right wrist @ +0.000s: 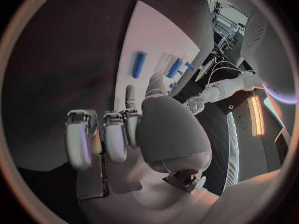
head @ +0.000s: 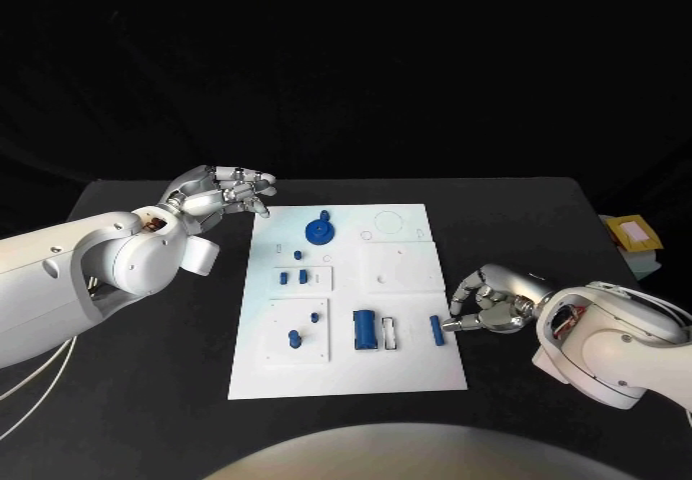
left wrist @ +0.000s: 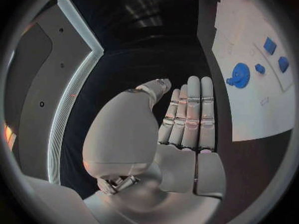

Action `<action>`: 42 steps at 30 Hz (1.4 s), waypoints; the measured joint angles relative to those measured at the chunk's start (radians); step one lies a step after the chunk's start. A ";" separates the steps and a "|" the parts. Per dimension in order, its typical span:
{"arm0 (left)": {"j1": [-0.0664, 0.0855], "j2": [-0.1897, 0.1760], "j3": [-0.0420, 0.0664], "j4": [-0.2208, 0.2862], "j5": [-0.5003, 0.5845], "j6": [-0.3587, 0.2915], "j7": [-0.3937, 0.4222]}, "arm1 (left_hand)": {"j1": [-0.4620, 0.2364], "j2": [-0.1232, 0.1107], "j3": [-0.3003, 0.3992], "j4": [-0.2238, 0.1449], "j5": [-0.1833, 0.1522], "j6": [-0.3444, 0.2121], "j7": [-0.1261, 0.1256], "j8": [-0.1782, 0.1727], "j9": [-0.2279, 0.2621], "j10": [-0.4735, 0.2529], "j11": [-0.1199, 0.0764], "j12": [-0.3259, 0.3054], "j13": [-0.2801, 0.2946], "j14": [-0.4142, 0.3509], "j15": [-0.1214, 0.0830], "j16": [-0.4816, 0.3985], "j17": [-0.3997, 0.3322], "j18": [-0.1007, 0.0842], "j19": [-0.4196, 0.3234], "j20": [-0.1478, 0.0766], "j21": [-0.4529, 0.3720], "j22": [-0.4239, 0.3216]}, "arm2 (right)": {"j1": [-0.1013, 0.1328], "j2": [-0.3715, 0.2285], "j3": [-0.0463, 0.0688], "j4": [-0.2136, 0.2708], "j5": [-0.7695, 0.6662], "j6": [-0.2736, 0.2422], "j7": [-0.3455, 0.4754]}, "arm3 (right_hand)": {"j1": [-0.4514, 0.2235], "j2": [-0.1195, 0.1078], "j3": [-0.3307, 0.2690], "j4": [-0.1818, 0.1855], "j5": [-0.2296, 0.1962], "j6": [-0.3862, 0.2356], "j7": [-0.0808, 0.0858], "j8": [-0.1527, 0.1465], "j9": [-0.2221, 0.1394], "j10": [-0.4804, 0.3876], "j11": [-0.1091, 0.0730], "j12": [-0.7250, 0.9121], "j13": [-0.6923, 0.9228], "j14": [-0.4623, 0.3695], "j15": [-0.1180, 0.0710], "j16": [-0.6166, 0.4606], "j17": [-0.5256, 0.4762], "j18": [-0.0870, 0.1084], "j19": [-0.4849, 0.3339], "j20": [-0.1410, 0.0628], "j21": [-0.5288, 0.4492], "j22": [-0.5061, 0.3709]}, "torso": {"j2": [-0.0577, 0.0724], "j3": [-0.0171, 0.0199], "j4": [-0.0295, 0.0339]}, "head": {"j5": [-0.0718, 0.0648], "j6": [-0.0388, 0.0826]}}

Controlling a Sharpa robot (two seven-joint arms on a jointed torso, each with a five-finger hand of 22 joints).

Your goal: Assemble the parts on the task board

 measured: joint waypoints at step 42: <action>0.000 -0.010 0.000 0.006 0.000 0.001 0.000 | 0.000 0.000 0.000 0.000 0.000 0.000 0.000 0.005 0.001 0.000 0.000 0.000 0.000 0.000 0.000 0.000 0.000 0.000 0.000 0.000 0.000 0.000 | -0.096 0.141 0.010 -0.055 -0.249 -0.036 -0.060 | 0.096 -0.049 0.037 -0.070 -0.023 0.044 -0.018 -0.035 0.061 -0.009 -0.002 -0.010 0.038 -0.003 -0.004 0.000 0.000 0.000 -0.001 -0.001 0.008 0.000 | 0.000 -0.0005 0.0026 | 0.013 -0.003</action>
